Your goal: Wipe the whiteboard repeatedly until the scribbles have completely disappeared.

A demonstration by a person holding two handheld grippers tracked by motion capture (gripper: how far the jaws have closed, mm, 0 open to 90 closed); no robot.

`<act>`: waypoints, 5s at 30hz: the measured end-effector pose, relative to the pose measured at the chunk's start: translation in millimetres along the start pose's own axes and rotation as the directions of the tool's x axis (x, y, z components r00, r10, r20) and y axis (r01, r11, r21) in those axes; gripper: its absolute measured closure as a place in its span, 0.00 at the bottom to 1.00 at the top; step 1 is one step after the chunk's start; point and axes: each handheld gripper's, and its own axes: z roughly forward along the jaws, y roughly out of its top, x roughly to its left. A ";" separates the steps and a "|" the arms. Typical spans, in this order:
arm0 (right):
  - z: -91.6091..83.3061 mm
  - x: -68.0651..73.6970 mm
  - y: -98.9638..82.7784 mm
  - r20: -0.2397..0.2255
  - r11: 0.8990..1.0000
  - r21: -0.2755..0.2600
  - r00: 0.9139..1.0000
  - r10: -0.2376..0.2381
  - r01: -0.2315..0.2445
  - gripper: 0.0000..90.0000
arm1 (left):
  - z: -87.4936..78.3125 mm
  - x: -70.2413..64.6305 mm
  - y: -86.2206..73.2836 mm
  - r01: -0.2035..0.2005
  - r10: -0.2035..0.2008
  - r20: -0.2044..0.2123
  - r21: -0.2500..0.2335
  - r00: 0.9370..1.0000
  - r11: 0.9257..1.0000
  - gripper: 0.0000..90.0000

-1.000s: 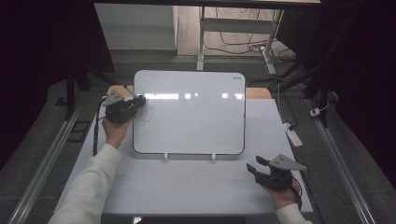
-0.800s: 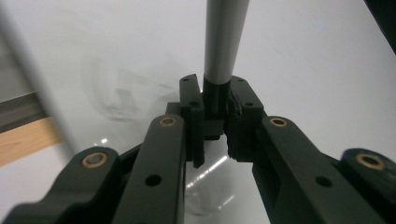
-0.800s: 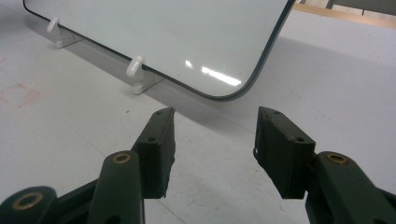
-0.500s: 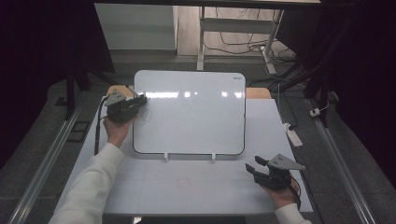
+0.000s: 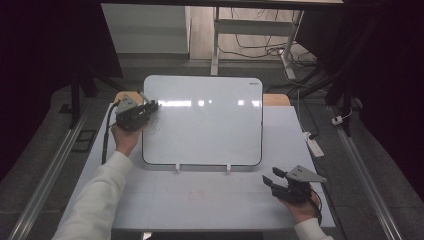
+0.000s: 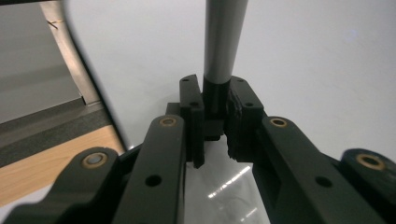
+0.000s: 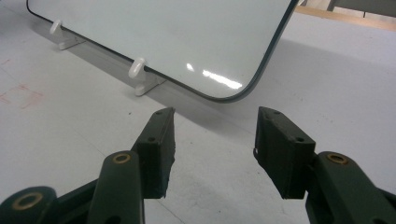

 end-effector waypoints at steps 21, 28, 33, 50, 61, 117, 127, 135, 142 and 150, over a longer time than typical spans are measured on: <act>0.8 0.5 0.1 -0.001 1.000 0.002 1.000 0.000 0.000 0.52 | -1.9 19.6 8.3 0.043 -0.043 -0.015 -0.026 0.999 0.999 0.86; -0.6 -0.7 -1.4 -0.001 1.000 0.002 1.000 0.004 -0.004 0.52 | -3.0 8.9 -3.2 0.019 -0.019 0.024 -0.003 1.000 1.000 0.86; -1.2 -0.5 -0.5 0.000 1.000 -0.003 1.000 0.001 -0.001 0.52 | -7.0 5.5 -6.3 -0.014 0.014 0.015 0.006 1.000 1.000 0.86; -1.1 1.1 0.1 -0.004 1.000 -0.002 1.000 -0.004 0.004 0.52 | -23.6 -7.4 -36.2 -0.044 0.042 0.069 0.037 0.997 0.998 0.86; -2.0 0.6 0.3 0.000 1.000 -0.003 1.000 0.000 0.000 0.52 | -3.0 14.4 6.1 -0.030 0.030 -0.008 0.007 1.000 1.000 0.86; 1.1 3.8 -0.4 -0.017 1.000 0.005 1.000 -0.008 0.009 0.52 | -30.7 -5.1 -42.9 -0.019 0.015 0.071 0.052 0.997 0.998 0.86; -0.4 4.0 0.6 -0.012 1.000 -0.001 1.000 -0.009 0.009 0.52 | -25.6 1.0 -33.6 -0.005 0.004 0.042 0.034 0.999 0.999 0.86; 0.4 4.9 0.1 -0.019 1.000 0.002 1.000 -0.011 0.011 0.52 | -37.7 -20.5 -60.8 -0.031 0.024 0.094 0.073 0.995 0.997 0.86; 0.5 3.8 0.2 -0.015 1.000 0.001 1.000 -0.007 0.007 0.52 | -31.5 -17.4 -50.9 -0.040 0.035 0.075 0.058 0.997 0.998 0.86; 1.4 6.9 0.4 -0.025 1.000 0.001 1.000 -0.014 0.014 0.52 | -30.8 -22.0 -51.7 -0.051 0.044 0.089 0.074 0.995 0.996 0.86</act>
